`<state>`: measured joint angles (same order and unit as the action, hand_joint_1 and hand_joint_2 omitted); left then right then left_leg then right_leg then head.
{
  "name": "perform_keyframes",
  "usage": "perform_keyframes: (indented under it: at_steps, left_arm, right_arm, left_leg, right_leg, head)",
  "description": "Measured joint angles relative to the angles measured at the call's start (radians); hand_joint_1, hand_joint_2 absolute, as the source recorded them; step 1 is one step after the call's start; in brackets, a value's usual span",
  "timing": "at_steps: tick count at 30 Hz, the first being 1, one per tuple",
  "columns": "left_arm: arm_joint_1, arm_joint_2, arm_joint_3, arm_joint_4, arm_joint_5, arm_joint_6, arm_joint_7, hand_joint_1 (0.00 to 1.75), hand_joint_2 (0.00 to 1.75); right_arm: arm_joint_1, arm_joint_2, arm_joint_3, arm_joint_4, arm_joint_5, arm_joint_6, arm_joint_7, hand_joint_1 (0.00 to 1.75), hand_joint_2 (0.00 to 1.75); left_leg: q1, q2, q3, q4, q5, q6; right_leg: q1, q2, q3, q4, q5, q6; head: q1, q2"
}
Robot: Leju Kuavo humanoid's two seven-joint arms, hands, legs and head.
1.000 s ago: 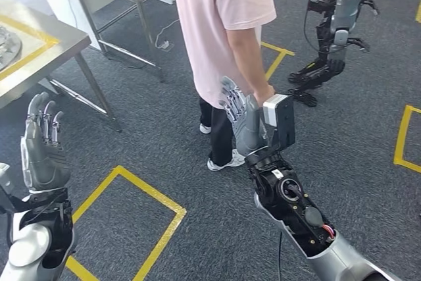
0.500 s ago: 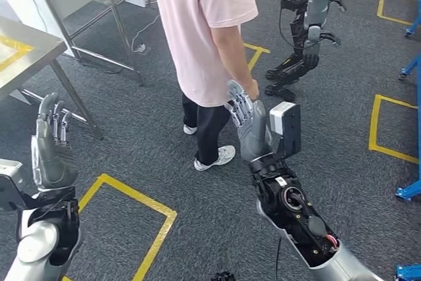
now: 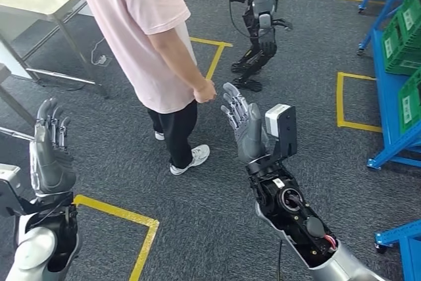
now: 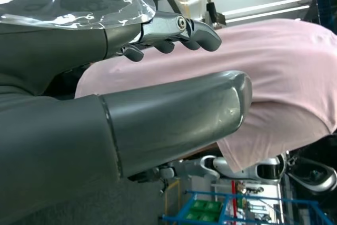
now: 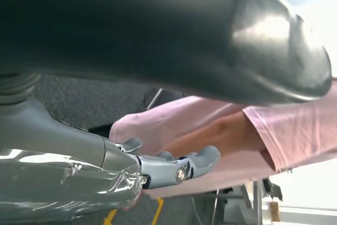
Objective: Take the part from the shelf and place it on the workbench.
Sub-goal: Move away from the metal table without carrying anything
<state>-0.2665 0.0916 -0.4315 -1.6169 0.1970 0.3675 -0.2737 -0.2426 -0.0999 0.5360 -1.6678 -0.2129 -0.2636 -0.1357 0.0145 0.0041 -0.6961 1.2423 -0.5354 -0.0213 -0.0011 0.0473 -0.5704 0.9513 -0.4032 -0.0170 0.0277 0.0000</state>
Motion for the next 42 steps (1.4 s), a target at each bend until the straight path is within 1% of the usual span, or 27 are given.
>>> perform_keyframes:
  at_steps: [1,3,5,7,9,10,12,13,14,15,17,19,20,22,24,25,27,28,29,30,31,33,34,36,38,40,42]
  left_arm:
    - [0.000,0.000,0.000,0.000,0.000,-0.002,-0.001,0.00,0.00]
    - [-0.001,0.000,0.000,0.000,0.000,-0.003,-0.003,0.00,0.00]
    - [-0.002,0.000,-0.001,0.000,0.000,-0.004,-0.005,0.00,0.00]
    - [-0.002,0.000,-0.001,0.000,0.000,-0.004,-0.006,0.00,0.00]
    - [-0.003,-0.001,-0.001,0.000,0.001,-0.005,-0.007,0.00,0.00]
    - [-0.002,-0.002,-0.001,-0.001,0.001,-0.005,-0.007,0.00,0.00]
    - [0.000,-0.003,-0.001,0.000,0.001,-0.006,-0.007,0.00,0.00]
    - [0.001,-0.003,-0.001,0.000,0.001,-0.006,-0.007,0.00,0.00]
    - [0.002,-0.003,-0.001,0.000,0.001,-0.006,-0.007,0.00,0.00]
    - [0.003,-0.003,-0.001,0.000,0.001,-0.006,-0.007,0.00,0.00]
    - [0.004,-0.003,-0.001,0.000,0.001,-0.006,-0.007,0.00,0.00]
    - [0.003,-0.003,-0.001,0.000,0.001,-0.006,-0.007,0.00,0.00]
    - [0.002,-0.003,-0.001,0.000,0.001,-0.006,-0.007,0.00,0.00]
    - [0.001,-0.003,-0.001,0.000,0.001,-0.006,-0.007,0.00,0.00]
    - [0.000,-0.003,-0.001,-0.001,0.001,-0.006,-0.007,0.00,0.00]
    - [0.000,-0.003,-0.001,-0.001,0.001,-0.006,-0.007,0.00,0.00]
    - [0.001,-0.002,-0.001,-0.001,0.001,-0.006,-0.008,0.00,0.00]
    - [0.003,-0.002,-0.001,-0.001,0.001,-0.006,-0.007,0.00,0.00]
    - [0.005,-0.002,-0.001,-0.001,0.001,-0.006,-0.007,0.00,0.00]
    - [0.006,-0.002,-0.001,-0.001,0.001,-0.006,-0.007,0.00,0.00]
    - [0.006,-0.001,-0.001,-0.001,0.001,-0.006,-0.007,0.00,0.00]
    - [0.005,-0.001,-0.001,-0.001,0.001,-0.006,-0.007,0.00,0.00]
    - [0.004,-0.001,-0.001,-0.001,0.001,-0.006,-0.007,0.00,0.00]
    - [0.003,0.000,-0.002,-0.001,0.001,-0.006,-0.007,0.00,0.00]
    - [0.003,0.000,-0.002,-0.001,0.001,-0.006,-0.007,0.00,0.00]
    - [0.002,-0.002,-0.001,-0.001,0.001,-0.006,-0.008,0.00,0.00]
    - [0.003,-0.003,-0.001,-0.001,0.001,-0.006,-0.008,0.00,0.00]
  right_arm:
    - [0.000,0.000,0.000,0.000,0.000,0.000,-0.001,0.00,0.00]
    - [0.000,0.000,0.000,0.000,0.000,0.000,-0.003,0.00,0.00]
    - [0.002,0.000,0.000,0.000,0.000,0.000,-0.005,0.00,0.00]
    - [0.004,0.000,0.000,-0.001,0.000,0.000,-0.006,0.00,0.00]
    - [0.004,0.000,-0.001,-0.003,0.000,0.000,-0.007,0.00,0.00]
    - [0.003,0.000,-0.001,-0.004,0.000,0.000,-0.008,0.00,0.00]
    - [0.005,0.000,0.000,-0.005,0.000,0.000,-0.008,0.00,0.00]
    - [0.007,0.000,0.000,-0.005,0.000,0.000,-0.008,0.00,0.00]
    - [0.009,0.000,0.000,-0.005,0.000,0.000,-0.008,0.00,0.00]
    - [0.009,0.000,0.000,-0.005,0.000,0.000,-0.008,0.00,0.00]
    - [0.009,0.000,0.000,-0.005,0.000,0.000,-0.009,0.00,0.00]
    - [0.008,0.000,0.000,-0.006,0.000,0.000,-0.009,0.00,0.00]
    - [0.008,0.000,-0.001,-0.007,0.000,0.000,-0.009,0.00,0.00]
    - [0.008,0.000,-0.001,-0.007,0.000,0.000,-0.009,0.00,0.00]
    - [0.007,0.000,-0.001,-0.009,0.000,0.000,-0.010,0.00,0.00]
    - [0.006,0.000,-0.001,-0.010,0.000,0.000,-0.010,0.00,0.00]
    - [0.005,0.000,0.000,-0.010,0.000,0.000,-0.010,0.00,0.00]
    - [0.006,0.000,0.000,-0.010,0.000,0.000,-0.009,0.00,0.00]
    - [0.007,0.000,0.000,-0.010,0.000,0.000,-0.009,0.00,0.00]
    - [0.008,0.000,0.000,-0.010,0.000,0.000,-0.009,0.00,0.00]
    - [0.008,0.000,0.000,-0.010,0.000,0.000,-0.009,0.00,0.00]
    - [0.008,0.000,0.000,-0.010,0.000,0.000,-0.009,0.00,0.00]
    - [0.007,0.000,0.000,-0.011,0.000,0.000,-0.009,0.00,0.00]
    - [0.008,0.000,0.000,-0.011,0.000,0.000,-0.009,0.00,0.00]
    - [0.009,0.000,0.000,-0.012,0.000,0.000,-0.009,0.00,0.00]
    - [0.007,0.000,-0.001,-0.014,0.000,0.000,-0.010,0.00,0.00]
    - [0.006,0.000,-0.001,-0.014,0.000,0.000,-0.010,0.00,0.00]
  left_leg:
    - [-0.002,-0.006,0.028,-0.065,0.039,0.008]
    - [-0.006,-0.039,0.095,-0.215,0.104,0.026]
    - [-0.011,-0.058,0.125,-0.285,0.123,0.033]
    - [-0.011,-0.042,0.129,-0.296,0.126,0.033]
    - [-0.002,-0.024,0.137,-0.307,0.130,0.037]
    - [0.002,-0.014,0.141,-0.312,0.132,0.039]
    - [0.001,0.004,0.142,-0.312,0.131,0.041]
    - [0.001,0.014,0.142,-0.312,0.130,0.040]
    - [0.001,0.024,0.143,-0.311,0.129,0.039]
    - [0.002,0.033,0.144,-0.311,0.127,0.037]
    - [0.003,0.049,0.151,-0.309,0.121,0.030]
    - [-0.001,0.062,0.155,-0.307,0.116,0.021]
    - [-0.004,0.069,0.155,-0.306,0.115,0.016]
    - [-0.006,0.083,0.157,-0.306,0.113,0.006]
    - [-0.001,0.069,0.151,-0.283,0.092,-0.005]
    - [0.001,0.049,0.132,-0.239,0.065,-0.009]
    - [0.002,0.012,0.060,-0.091,-0.004,-0.013]
    - [0.002,0.005,0.022,-0.020,-0.028,-0.013]
    - [0.002,0.002,-0.001,0.018,-0.033,-0.012]
    - [0.002,0.001,-0.003,0.013,-0.016,-0.010]
    - [0.002,-0.003,0.016,-0.036,0.019,-0.006]
    - [0.002,-0.035,0.089,-0.195,0.094,0.005]
    - [0.002,-0.050,0.116,-0.257,0.116,0.009]
    - [-0.001,-0.062,0.134,-0.302,0.123,0.013]
    - [-0.001,-0.042,0.138,-0.308,0.126,0.019]
    - [0.005,-0.021,0.144,-0.316,0.130,0.029]
    - [0.004,-0.001,0.147,-0.317,0.129,0.035]
  right_leg:
    - [0.002,0.011,0.001,0.000,0.001,0.000]
    - [0.004,0.031,0.000,0.001,0.001,0.002]
    - [0.000,0.046,-0.006,0.002,0.004,0.010]
    - [-0.004,0.059,-0.011,0.000,0.006,0.022]
    - [0.000,0.035,-0.027,0.029,-0.016,0.033]
    - [0.001,0.012,-0.048,0.075,-0.042,0.038]
    - [-0.004,-0.028,-0.112,0.214,-0.108,0.049]
    - [-0.009,-0.035,-0.139,0.271,-0.127,0.054]
    - [-0.012,-0.039,-0.150,0.295,-0.128,0.058]
    - [-0.015,-0.043,-0.139,0.274,-0.108,0.061]
    - [-0.018,-0.064,-0.067,0.133,-0.041,0.062]
    - [-0.011,-0.088,-0.005,0.017,-0.007,0.053]
    - [-0.008,-0.091,0.005,-0.003,-0.007,0.047]
    - [-0.005,-0.072,0.007,-0.004,-0.006,0.031]
    - [-0.008,-0.055,0.010,-0.009,-0.002,0.018]
    - [-0.011,-0.048,0.011,-0.011,0.000,0.012]
    - [-0.011,-0.033,0.008,-0.012,0.003,0.005]
    - [-0.010,-0.024,0.007,-0.012,0.003,0.004]
    - [-0.008,-0.014,0.006,-0.012,0.004,0.003]
    - [-0.007,-0.003,0.006,-0.012,0.004,0.003]
    - [-0.007,0.008,0.007,-0.012,0.004,0.004]
    - [-0.005,0.028,0.007,-0.010,0.005,0.006]
    - [-0.005,0.037,0.005,-0.010,0.005,0.010]
    - [-0.008,0.053,-0.002,-0.009,0.007,0.021]
    - [-0.011,0.062,-0.008,-0.008,0.006,0.035]
    - [-0.008,0.029,-0.033,0.041,-0.025,0.044]
    - [-0.010,-0.020,-0.097,0.179,-0.092,0.052]
  head:
    - [-0.002,0.000]
    - [-0.003,0.000]
    - [-0.003,0.000]
    - [-0.006,0.000]
    - [-0.002,0.000]
    - [0.005,0.000]
    - [0.018,0.000]
    - [0.021,0.000]
    - [0.024,0.000]
    - [0.027,0.000]
    - [0.036,0.000]
    - [0.042,0.000]
    - [0.041,0.000]
    - [0.036,0.000]
    - [0.031,0.000]
    - [0.026,0.000]
    - [0.011,0.000]
    - [0.005,0.000]
    - [0.002,0.000]
    - [0.001,0.000]
    - [-0.001,0.000]
    - [-0.004,0.000]
    - [-0.005,0.000]
    - [-0.005,0.000]
    - [-0.006,0.000]
    - [0.003,0.000]
    - [0.017,0.000]
